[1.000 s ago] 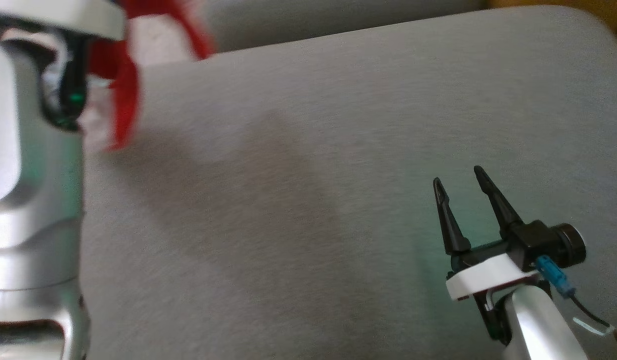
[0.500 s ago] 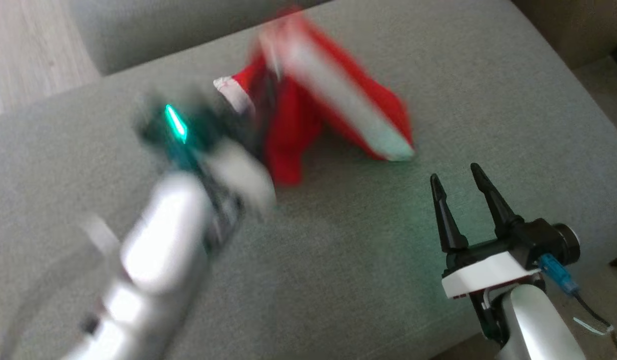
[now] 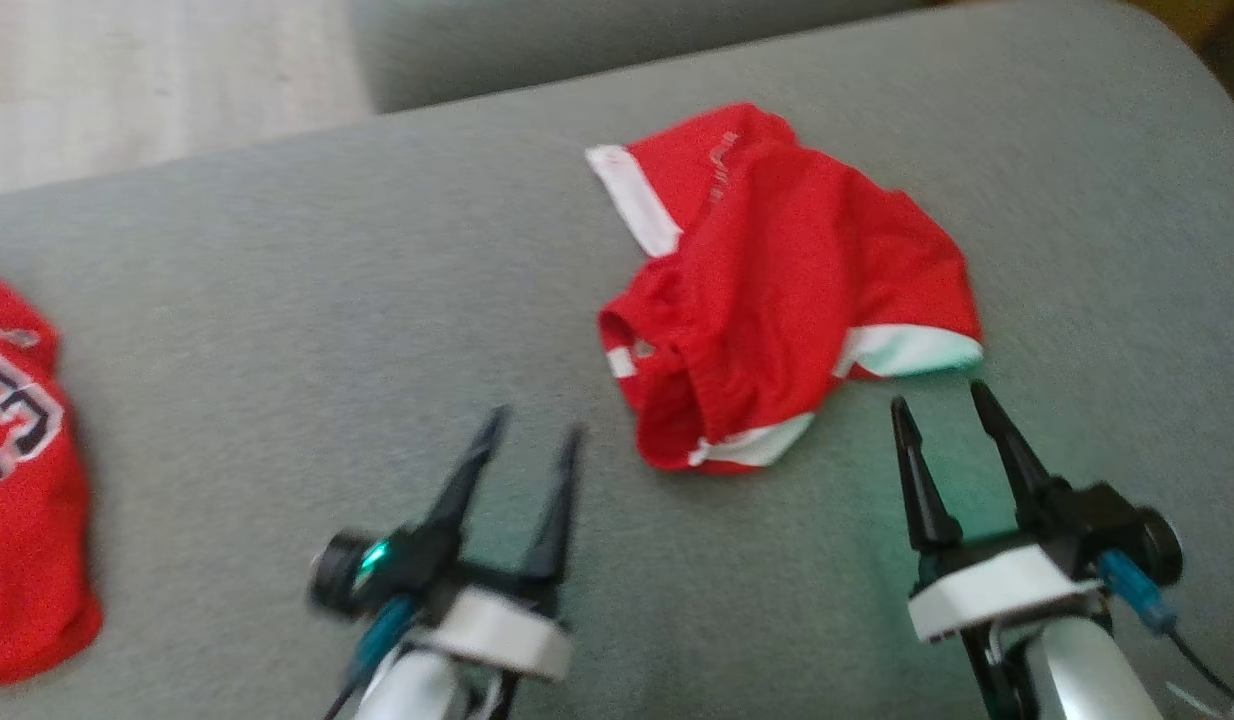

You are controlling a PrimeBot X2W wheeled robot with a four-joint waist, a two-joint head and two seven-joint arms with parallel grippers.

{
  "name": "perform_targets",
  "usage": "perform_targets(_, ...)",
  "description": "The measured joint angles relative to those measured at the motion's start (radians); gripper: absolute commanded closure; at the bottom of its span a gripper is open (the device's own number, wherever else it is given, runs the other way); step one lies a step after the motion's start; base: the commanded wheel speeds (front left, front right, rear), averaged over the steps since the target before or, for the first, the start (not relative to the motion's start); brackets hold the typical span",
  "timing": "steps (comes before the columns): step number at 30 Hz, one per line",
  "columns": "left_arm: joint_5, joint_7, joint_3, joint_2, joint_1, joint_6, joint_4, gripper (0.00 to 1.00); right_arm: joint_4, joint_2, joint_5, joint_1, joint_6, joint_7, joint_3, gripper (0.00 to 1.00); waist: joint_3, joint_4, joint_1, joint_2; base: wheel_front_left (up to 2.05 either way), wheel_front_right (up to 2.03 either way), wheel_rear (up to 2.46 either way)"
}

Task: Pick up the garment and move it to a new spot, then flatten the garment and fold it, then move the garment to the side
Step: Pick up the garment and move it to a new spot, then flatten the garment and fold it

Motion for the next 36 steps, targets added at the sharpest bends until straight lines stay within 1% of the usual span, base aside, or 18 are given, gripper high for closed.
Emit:
perform_targets(2,0.01,0.0,0.065,0.001,0.082,0.02,-0.075,0.0,-0.001,0.001,0.015,0.022,0.0,0.0,-0.008,0.0,-0.022,0.029,0.0,0.0,0.0,0.0,0.0)
perform_targets(5,0.044,0.0,0.145,0.001,0.187,0.031,-0.171,0.0,-0.002,0.002,0.029,0.058,0.0,0.0,-0.009,0.0,-0.065,0.062,-0.0002,0.0,0.0,0.0,0.0)
perform_targets(8,0.101,0.0,0.214,0.001,0.253,0.046,-0.257,0.0,-0.02,0.002,0.067,0.105,0.0,0.0,0.002,0.0,-0.105,0.091,-0.0003,0.0,0.0,0.0,0.0)
perform_targets(10,0.097,-0.002,0.242,0.0,0.285,0.061,-0.302,0.0,-0.031,0.003,0.076,0.124,0.0,0.0,0.02,0.0,-0.128,0.108,-0.0003,0.0,0.0,0.0,0.0)
perform_targets(16,0.072,-0.003,0.282,0.002,0.383,0.071,-0.316,0.0,-0.06,0.004,0.076,0.16,0.0,0.001,0.024,0.0,-0.168,0.14,-0.0004,0.0,0.0,0.0,0.0)
perform_targets(23,0.072,-0.003,0.292,0.001,0.386,0.077,-0.315,0.0,-0.062,0.004,0.073,0.183,0.0,0.001,0.033,0.0,-0.175,0.144,-0.0001,0.0,0.0,0.0,0.0)
perform_targets(36,0.073,-0.003,0.299,0.001,0.386,0.073,-0.304,0.0,-0.062,0.004,0.064,0.185,0.0,0.001,0.043,0.0,-0.176,0.142,0.0,0.0,0.0,0.0,0.0)
